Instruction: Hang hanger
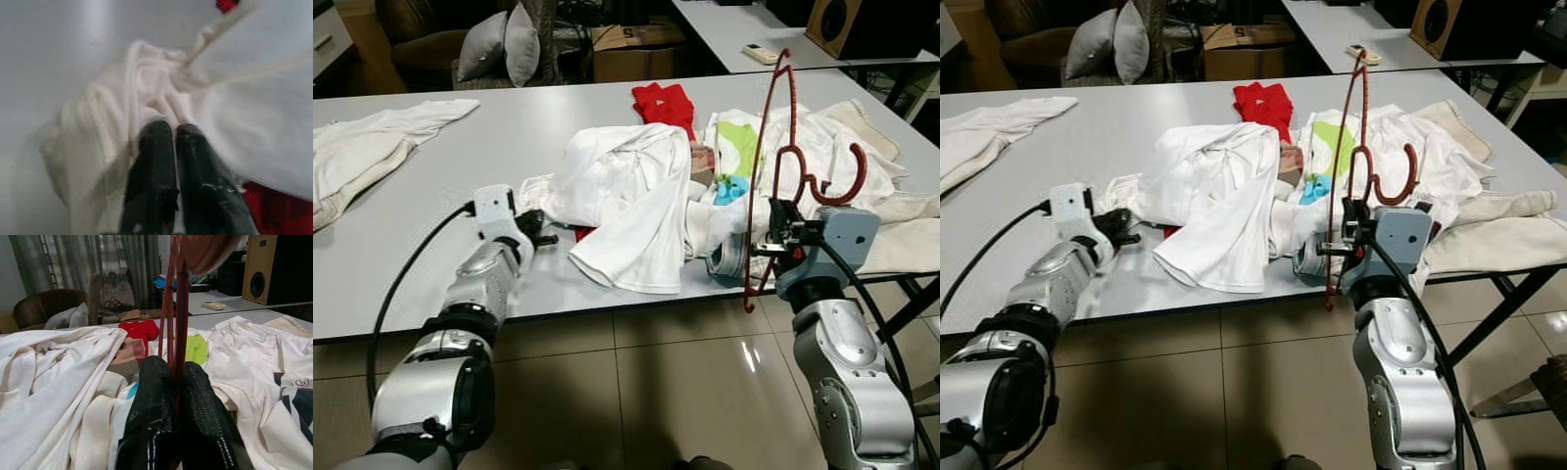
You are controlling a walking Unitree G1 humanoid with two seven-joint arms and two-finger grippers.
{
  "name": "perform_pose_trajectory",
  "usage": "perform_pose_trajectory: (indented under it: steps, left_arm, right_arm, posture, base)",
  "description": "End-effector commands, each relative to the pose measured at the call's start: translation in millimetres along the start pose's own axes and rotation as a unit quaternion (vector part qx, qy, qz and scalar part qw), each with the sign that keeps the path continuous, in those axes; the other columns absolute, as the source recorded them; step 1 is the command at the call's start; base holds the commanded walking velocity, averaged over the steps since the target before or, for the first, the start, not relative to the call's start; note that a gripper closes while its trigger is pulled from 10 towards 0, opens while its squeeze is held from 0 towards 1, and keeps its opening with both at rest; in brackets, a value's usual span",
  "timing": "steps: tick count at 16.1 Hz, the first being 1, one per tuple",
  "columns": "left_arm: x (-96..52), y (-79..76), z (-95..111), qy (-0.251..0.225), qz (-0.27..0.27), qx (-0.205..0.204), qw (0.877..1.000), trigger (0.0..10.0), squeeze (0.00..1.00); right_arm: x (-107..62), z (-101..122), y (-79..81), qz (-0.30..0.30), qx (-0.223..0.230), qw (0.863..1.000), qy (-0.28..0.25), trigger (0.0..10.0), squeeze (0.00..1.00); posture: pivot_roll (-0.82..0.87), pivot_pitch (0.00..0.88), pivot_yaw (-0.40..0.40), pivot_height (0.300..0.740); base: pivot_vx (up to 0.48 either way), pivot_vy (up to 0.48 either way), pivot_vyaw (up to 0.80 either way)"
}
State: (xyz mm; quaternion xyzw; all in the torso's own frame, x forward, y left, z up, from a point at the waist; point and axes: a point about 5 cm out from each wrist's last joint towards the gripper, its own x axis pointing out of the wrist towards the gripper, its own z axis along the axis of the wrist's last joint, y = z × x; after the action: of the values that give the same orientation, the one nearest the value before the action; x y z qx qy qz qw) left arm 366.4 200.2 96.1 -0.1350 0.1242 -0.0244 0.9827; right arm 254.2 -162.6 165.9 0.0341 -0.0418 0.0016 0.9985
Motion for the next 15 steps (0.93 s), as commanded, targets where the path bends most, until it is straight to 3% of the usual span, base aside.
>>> perform_pose_trajectory:
  steps: [1, 5, 6, 7, 12, 15]
  left_arm:
    - [-2.3, 9.2, 15, -0.059, 0.018, -0.026, 0.998, 0.0, 0.00]
    - [-2.9, 14.0, 26, -0.092, 0.027, -0.040, 0.995, 0.0, 0.00]
    - [-2.1, 19.4, 27, -0.069, 0.051, -0.013, 0.996, 10.0, 0.10]
    - [-2.1, 21.8, 27, -0.061, 0.056, -0.007, 0.997, 10.0, 1.00]
    - [0.2, 20.0, 29, -0.054, 0.045, -0.016, 0.997, 10.0, 1.00]
    - [0.2, 19.0, 16, -0.037, 0.058, -0.086, 0.994, 10.0, 1.00]
  right_arm:
    - [1.3, 1, -1.9, 0.000, -0.008, 1.000, -0.004, 10.0, 0.00]
    - [2.1, 0, 0.6, 0.006, -0.008, 1.000, -0.003, 10.0, 0.00]
    - [2.9, -1, 4.0, 0.012, -0.007, 1.000, -0.001, 10.0, 0.00]
    - [3.2, -1, 5.5, 0.015, -0.007, 1.000, 0.000, 10.0, 0.00]
    - [5.5, 1, 5.1, 0.011, -0.006, 1.000, -0.006, 10.0, 0.00]
    - [4.8, 0, 5.5, 0.007, -0.004, 1.000, -0.008, 10.0, 0.00]
  posture:
    - [-0.05, 0.000, 0.046, 0.740]
    - [-0.04, 0.000, 0.038, 0.740]
    - [-0.04, 0.000, 0.037, 0.740]
    - [-0.04, 0.000, 0.038, 0.740]
    - [-0.05, 0.000, 0.048, 0.740]
    - [-0.06, 0.000, 0.060, 0.740]
  base:
    - [0.000, 0.000, 0.00]
    - [0.000, 0.000, 0.00]
    - [0.000, 0.000, 0.00]
    - [0.000, 0.000, 0.00]
    - [0.000, 0.000, 0.00]
    - [0.000, 0.000, 0.00]
